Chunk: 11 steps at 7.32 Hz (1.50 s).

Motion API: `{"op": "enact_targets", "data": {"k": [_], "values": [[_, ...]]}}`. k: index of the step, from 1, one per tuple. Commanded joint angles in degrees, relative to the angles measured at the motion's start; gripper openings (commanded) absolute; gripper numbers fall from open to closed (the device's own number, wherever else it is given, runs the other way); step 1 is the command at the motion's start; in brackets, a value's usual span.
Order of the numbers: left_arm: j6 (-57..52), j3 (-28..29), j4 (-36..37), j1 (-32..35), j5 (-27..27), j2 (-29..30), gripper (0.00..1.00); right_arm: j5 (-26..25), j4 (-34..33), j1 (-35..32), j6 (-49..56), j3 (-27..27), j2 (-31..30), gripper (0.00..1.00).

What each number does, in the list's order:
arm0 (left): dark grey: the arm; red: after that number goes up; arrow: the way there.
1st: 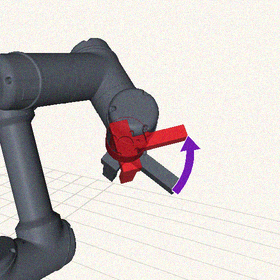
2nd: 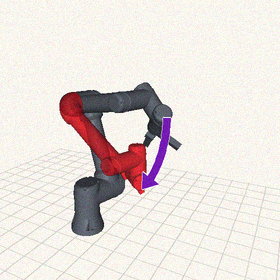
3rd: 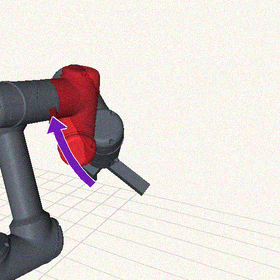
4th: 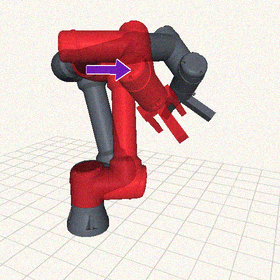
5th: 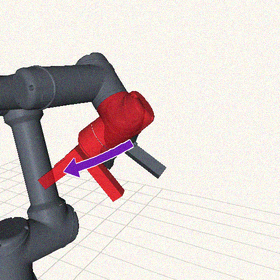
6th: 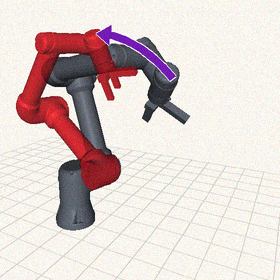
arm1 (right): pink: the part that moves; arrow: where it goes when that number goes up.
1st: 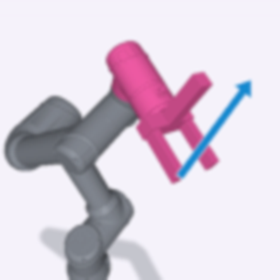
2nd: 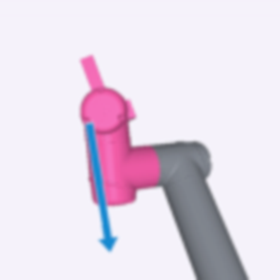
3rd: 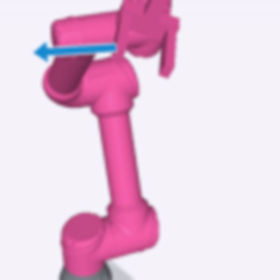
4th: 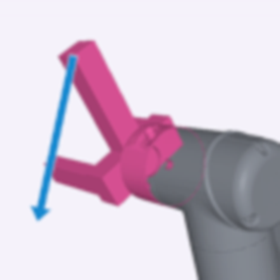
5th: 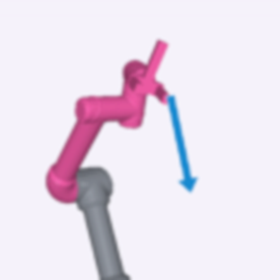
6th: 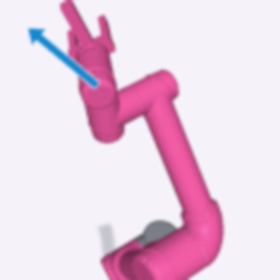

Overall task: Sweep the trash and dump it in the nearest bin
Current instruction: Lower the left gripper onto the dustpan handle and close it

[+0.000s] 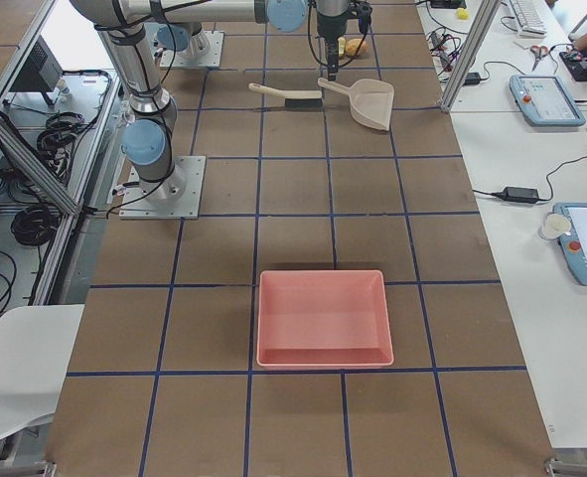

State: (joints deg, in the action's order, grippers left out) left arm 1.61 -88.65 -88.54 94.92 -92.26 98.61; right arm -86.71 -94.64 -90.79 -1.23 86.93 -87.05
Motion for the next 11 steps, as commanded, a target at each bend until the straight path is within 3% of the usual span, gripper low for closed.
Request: {"op": "enact_targets", "data": {"k": [1,2,7,11], "values": [[-3.87,-5.02,8.87,0.61,2.33,0.26,1.0,0.05,0.07,0.0,0.0,0.0,0.04,1.0],[-4.25,-6.7,12.22,1.49,5.83,1.48,1.0,0.05,-0.02,0.09,0.09,0.0,0.04,1.0],[-5.65,-8.03,30.84,9.21,5.95,10.88,1.0,0.05,0.07,0.35,0.09,0.09,0.12,1.0],[-4.78,-8.12,39.4,12.03,5.86,16.43,1.0,0.05,0.07,0.35,0.09,0.09,0.04,1.0]]}}
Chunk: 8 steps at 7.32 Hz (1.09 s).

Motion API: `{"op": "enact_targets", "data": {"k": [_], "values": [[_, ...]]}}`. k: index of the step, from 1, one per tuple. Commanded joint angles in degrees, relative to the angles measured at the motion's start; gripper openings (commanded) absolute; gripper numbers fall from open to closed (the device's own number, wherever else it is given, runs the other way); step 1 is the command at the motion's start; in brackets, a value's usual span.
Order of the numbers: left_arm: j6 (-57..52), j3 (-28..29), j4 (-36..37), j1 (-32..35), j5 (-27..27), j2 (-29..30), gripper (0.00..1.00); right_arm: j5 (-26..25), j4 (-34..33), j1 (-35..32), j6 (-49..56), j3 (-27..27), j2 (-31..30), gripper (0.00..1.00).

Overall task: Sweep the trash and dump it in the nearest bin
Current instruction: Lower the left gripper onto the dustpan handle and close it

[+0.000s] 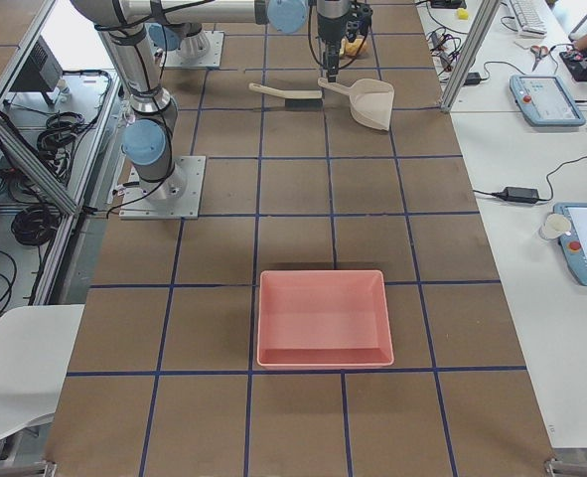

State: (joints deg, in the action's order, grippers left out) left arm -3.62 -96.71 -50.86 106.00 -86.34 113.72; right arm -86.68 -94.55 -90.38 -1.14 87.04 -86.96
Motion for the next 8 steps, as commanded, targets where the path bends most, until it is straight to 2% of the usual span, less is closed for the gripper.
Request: {"op": "enact_targets", "data": {"k": [1,5,8], "values": [[2.1,-0.41,1.9,2.35,-0.23,1.33,1.0,0.02,-0.11,-0.32,-0.26,-0.03,-0.05,1.0],[2.56,-0.85,2.43,2.54,-0.23,2.82,0.98,0.02,-0.02,-0.41,-0.18,-0.03,-0.05,1.0],[4.75,-2.43,2.61,2.46,0.03,3.26,0.87,0.02,-0.02,-0.41,-0.18,-0.03,-0.05,1.0]]}}
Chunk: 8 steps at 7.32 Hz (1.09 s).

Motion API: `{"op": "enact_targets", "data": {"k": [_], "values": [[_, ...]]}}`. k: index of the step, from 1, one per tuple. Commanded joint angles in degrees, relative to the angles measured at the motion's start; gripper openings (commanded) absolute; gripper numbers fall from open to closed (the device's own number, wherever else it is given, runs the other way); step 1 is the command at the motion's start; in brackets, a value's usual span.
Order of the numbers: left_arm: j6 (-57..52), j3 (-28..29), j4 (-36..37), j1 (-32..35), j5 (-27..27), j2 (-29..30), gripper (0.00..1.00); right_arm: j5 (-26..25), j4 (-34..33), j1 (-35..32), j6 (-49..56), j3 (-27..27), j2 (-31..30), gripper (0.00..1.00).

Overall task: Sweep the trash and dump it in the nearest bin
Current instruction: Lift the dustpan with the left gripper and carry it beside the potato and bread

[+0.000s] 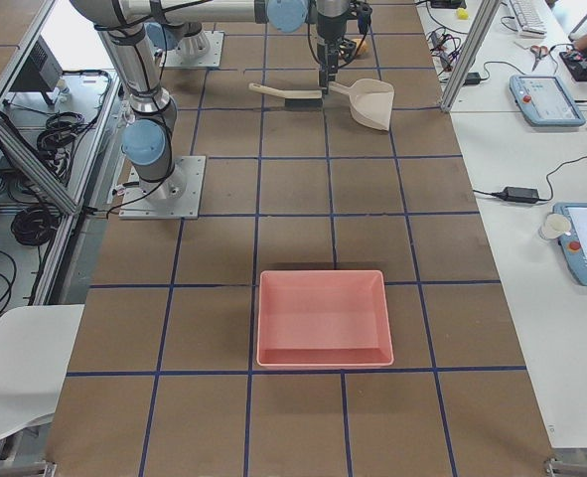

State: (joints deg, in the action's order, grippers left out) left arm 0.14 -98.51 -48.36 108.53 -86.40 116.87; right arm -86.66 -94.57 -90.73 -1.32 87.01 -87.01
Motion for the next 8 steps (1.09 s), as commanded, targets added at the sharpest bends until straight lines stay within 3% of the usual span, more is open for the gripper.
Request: {"op": "enact_targets", "data": {"k": [1,2,4,5,7,8], "values": [[1.52,-0.54,0.28,-0.16,0.09,-0.06,0.77,0.0,-0.26,0.03,0.09,0.0,0.17,1.0],[1.62,-0.11,0.28,-0.16,0.26,-0.15,0.69,0.09,-0.09,0.11,0.09,0.0,0.17,1.0],[1.62,-0.54,0.28,-0.16,0.26,-0.06,0.65,0.09,-0.09,0.03,0.09,0.0,0.17,1.0],[1.62,-0.28,0.28,-0.16,0.26,-0.06,0.58,0.09,0.0,0.03,0.09,0.0,0.09,1.0],[1.79,0.77,0.2,-0.85,1.83,-0.41,0.26,0.0,0.0,0.12,0.09,0.0,0.17,1.0],[1.79,0.77,0.2,-1.64,4.02,-0.5,0.19,0.09,0.0,0.12,0.09,0.0,0.17,1.0]]}}
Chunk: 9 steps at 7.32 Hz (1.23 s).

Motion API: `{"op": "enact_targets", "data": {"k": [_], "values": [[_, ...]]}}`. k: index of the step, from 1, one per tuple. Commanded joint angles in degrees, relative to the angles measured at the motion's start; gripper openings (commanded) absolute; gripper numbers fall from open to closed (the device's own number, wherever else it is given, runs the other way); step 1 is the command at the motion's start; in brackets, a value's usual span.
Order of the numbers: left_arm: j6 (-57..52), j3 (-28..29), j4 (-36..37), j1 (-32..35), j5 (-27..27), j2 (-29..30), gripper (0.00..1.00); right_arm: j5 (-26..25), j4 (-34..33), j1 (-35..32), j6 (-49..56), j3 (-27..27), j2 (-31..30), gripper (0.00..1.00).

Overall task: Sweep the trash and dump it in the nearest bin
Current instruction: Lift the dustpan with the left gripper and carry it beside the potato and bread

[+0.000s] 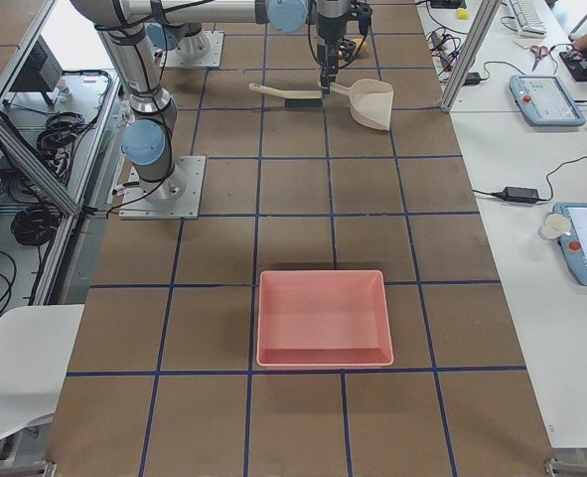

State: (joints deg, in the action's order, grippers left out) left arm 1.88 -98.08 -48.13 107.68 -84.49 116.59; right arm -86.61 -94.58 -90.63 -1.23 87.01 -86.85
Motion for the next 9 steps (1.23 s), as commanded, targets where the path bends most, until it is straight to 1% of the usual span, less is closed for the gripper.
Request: {"op": "enact_targets", "data": {"k": [1,2,4,6,8,9], "values": [[0.05,0.34,-0.03,-1.42,2.48,-0.4,0.15,0.04,0.01,0.01,0.0,0.0,0.01,1.0],[0.05,0.43,-0.12,-1.51,2.49,-0.49,0.13,0.04,0.01,0.01,0.0,0.0,0.01,1.0],[0.05,3.92,-1.34,-1.6,2.14,-1.19,0.12,0.04,0.01,0.01,0.0,0.0,-0.07,1.0],[-0.99,7.97,-6.07,-2.3,1.7,-2.32,0.12,0.04,0.01,-0.08,0.0,0.0,-0.08,1.0],[-6.33,7.56,-9.07,-7.54,1.78,-4.69,0.12,0.04,0.01,-0.08,0.0,0.0,-0.08,1.0],[-12.98,7.12,-11.0,-10.1,1.7,-6.71,0.12,0.04,-0.08,-0.08,0.09,0.0,-0.08,1.0]]}}
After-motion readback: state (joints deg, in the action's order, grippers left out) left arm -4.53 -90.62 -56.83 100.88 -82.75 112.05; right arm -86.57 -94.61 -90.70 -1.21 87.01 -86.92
